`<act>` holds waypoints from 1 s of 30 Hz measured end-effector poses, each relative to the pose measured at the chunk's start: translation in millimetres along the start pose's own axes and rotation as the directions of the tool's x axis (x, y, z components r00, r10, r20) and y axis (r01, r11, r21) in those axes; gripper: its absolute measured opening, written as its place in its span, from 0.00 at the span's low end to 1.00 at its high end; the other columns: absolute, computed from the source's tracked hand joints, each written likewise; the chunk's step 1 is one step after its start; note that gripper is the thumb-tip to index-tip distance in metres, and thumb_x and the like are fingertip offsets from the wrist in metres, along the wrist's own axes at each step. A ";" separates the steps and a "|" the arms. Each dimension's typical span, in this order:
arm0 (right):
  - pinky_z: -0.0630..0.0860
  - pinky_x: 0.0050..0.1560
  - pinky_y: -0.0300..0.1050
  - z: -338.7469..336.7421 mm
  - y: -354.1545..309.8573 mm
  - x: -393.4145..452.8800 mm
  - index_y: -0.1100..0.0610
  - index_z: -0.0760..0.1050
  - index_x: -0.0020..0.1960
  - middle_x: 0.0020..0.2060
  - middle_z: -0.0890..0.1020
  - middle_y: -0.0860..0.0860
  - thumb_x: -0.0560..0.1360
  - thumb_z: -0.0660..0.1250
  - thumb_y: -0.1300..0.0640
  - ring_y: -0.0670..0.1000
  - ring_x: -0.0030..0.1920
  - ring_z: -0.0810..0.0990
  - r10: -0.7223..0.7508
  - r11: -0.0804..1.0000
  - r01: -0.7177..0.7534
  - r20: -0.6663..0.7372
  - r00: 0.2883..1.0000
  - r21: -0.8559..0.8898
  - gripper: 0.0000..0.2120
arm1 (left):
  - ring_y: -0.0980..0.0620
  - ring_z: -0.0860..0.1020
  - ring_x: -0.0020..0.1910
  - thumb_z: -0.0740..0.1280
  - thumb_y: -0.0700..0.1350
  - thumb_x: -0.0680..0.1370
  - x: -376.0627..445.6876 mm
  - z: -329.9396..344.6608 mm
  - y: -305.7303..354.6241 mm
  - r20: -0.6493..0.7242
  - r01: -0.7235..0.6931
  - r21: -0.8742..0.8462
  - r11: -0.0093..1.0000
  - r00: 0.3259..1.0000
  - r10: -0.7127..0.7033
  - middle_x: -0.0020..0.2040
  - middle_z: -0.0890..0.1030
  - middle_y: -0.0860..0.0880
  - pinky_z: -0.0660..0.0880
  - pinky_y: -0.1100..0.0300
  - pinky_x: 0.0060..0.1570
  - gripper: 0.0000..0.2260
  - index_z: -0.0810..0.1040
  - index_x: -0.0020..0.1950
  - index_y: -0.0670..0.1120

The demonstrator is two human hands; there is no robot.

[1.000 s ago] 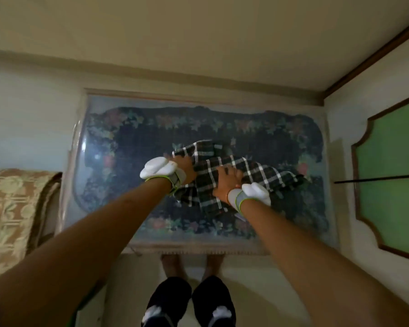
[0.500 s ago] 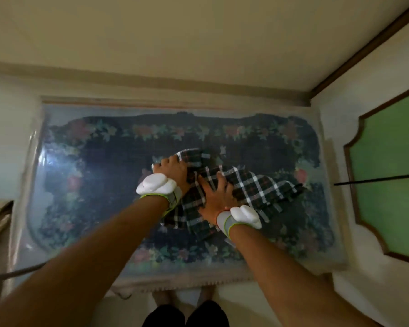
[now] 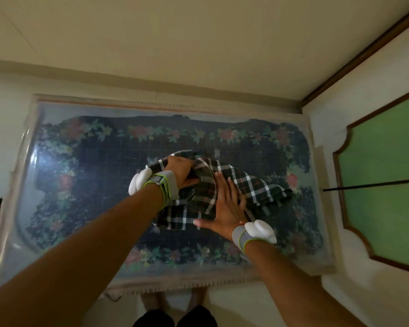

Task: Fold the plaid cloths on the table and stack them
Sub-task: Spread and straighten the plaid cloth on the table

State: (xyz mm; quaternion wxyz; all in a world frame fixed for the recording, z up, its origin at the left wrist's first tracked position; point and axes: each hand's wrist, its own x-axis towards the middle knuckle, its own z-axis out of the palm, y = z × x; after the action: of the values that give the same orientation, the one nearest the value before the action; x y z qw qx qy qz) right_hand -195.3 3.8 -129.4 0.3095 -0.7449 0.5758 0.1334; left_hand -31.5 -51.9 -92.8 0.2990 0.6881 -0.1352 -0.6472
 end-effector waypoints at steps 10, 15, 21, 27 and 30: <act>0.79 0.56 0.53 -5.6 -46.4 12.8 0.55 0.70 0.67 0.57 0.80 0.57 0.75 0.67 0.56 0.59 0.57 0.79 0.199 0.882 -0.052 -0.271 0.942 0.468 0.21 | 0.50 0.80 0.38 0.70 0.50 0.73 -10.6 4.6 -1.3 0.016 0.002 -0.064 0.998 1.000 -0.001 0.39 0.82 0.46 0.78 0.61 0.38 0.08 0.76 0.39 0.46; 0.67 0.69 0.60 -6.1 -39.3 5.8 0.53 0.59 0.75 0.71 0.68 0.54 0.71 0.68 0.54 0.58 0.70 0.67 -0.109 0.961 0.111 -0.022 0.994 0.254 0.35 | 0.39 0.79 0.57 0.63 0.50 0.77 -18.4 -8.0 2.8 -0.091 -0.186 0.647 0.740 0.944 0.316 0.57 0.81 0.39 0.76 0.51 0.57 0.15 0.78 0.59 0.44; 0.72 0.68 0.51 -28.4 -1.4 14.4 0.55 0.79 0.58 0.63 0.75 0.53 0.71 0.64 0.72 0.56 0.64 0.74 0.214 0.953 -0.142 -0.267 0.940 0.266 0.21 | 0.36 0.79 0.52 0.56 0.50 0.81 -15.1 -27.1 -5.4 -0.083 -0.233 0.744 0.626 0.898 0.433 0.55 0.81 0.37 0.76 0.48 0.51 0.15 0.72 0.62 0.43; 0.59 0.73 0.59 -61.3 -16.3 47.4 0.45 0.65 0.72 0.74 0.65 0.49 0.71 0.61 0.70 0.57 0.74 0.59 0.098 0.946 -0.060 -0.104 0.990 0.320 0.35 | 0.37 0.81 0.50 0.56 0.50 0.81 -23.4 -24.2 -20.1 0.089 -0.442 0.768 0.463 0.790 0.607 0.50 0.83 0.37 0.77 0.48 0.50 0.16 0.71 0.65 0.46; 0.54 0.74 0.57 -70.6 -28.3 60.6 0.41 0.61 0.74 0.75 0.62 0.53 0.71 0.64 0.66 0.58 0.77 0.54 0.034 0.972 -0.056 0.101 0.994 0.227 0.36 | 0.37 0.81 0.49 0.56 0.50 0.80 -24.6 -23.9 -19.6 0.140 -0.515 0.710 0.480 0.771 0.621 0.50 0.83 0.37 0.76 0.47 0.51 0.17 0.72 0.66 0.44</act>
State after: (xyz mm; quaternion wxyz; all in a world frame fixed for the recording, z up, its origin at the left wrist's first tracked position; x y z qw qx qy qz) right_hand -161.6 -82.5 -99.8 0.4177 -0.6836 0.5886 0.1087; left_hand -15.4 -16.8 -84.7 0.2132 0.7052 -0.5745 -0.3566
